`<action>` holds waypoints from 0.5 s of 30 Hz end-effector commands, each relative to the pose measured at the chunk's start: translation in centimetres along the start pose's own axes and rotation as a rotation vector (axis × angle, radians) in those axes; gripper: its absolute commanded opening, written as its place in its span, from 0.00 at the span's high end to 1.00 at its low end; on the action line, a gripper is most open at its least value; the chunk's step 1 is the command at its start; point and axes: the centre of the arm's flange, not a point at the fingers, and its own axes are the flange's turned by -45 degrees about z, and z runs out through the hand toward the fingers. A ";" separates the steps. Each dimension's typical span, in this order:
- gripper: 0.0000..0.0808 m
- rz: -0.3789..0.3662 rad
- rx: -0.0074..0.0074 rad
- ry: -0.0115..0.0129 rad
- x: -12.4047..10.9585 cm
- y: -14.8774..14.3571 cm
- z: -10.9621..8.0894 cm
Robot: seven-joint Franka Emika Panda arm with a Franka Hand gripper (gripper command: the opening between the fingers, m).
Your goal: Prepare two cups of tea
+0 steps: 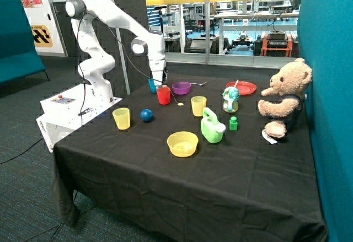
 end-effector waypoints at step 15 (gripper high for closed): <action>1.00 -0.014 0.0019 -0.0045 1.0 -0.2 0.8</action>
